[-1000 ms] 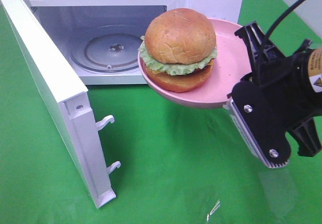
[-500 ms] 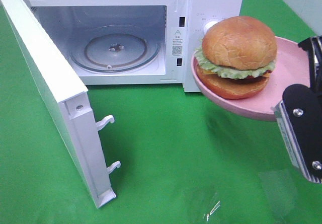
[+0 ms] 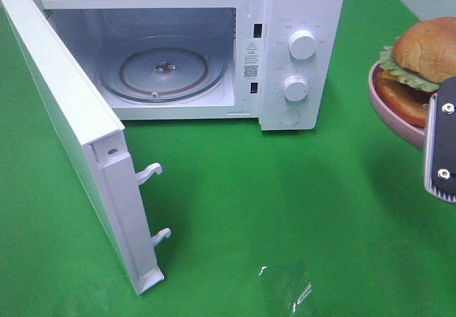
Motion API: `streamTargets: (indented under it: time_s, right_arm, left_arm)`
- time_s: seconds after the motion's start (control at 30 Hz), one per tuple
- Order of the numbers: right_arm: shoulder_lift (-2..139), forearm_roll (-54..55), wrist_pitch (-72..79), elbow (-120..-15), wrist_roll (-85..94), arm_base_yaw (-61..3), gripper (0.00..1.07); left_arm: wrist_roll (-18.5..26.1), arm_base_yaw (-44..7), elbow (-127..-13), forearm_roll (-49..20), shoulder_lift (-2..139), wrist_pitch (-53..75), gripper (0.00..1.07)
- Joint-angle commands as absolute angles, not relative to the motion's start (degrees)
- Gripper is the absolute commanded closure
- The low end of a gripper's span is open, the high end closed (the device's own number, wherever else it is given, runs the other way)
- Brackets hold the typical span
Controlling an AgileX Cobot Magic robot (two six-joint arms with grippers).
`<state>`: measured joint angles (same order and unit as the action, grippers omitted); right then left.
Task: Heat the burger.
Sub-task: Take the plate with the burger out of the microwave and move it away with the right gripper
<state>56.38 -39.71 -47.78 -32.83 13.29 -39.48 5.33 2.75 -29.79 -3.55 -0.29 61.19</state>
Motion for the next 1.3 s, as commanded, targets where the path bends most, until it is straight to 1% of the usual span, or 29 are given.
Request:
streamTargets:
  time_s: [0.03,0.17,0.47,0.77,0.8,0.97,1.13,1.3]
  right_arm:
    - [55.5,-43.0,-49.1,-33.2,8.9,-39.5,1.07]
    - [55.5,-43.0,-53.1,-33.2,1.6,-39.5,1.07]
    - [55.5,-43.0,-58.2,-33.2,-4.9,-39.5,1.07]
    - [55.5,-48.7,-61.5,-33.2,-16.5,-39.5,1.07]
    - [55.5,-49.9,-62.1,-33.2,-20.1,-39.5,1.07]
    - [55.9,-50.1,-62.4,-33.2,-23.2,-39.2,1.07]
    - [61.7,-50.5,-63.4,-33.2,-24.2,-39.2,1.07]
    - [67.1,-51.0,-62.3,-33.2,-30.3,-39.2,1.07]
  left_arm:
    - [5.3,3.0,-29.6,-3.5,-1.3,61.4,0.09]
    - [5.3,3.0,-29.6,-3.5,-1.3,61.4,0.09]
    - [5.3,3.0,-29.6,-3.5,-1.3,61.4,0.09]
    - [5.3,3.0,-29.6,-3.5,-1.3,61.4,0.09]
    - [5.3,3.0,-29.6,-3.5,-1.3,61.4,0.09]
    - [5.3,3.0,-29.6,-3.5,-1.3,61.4,0.09]
    - [5.3,3.0,-29.6,-3.5,-1.3,61.4,0.09]
    - [5.3,3.0,-29.6,-3.5,-1.3,61.4,0.09]
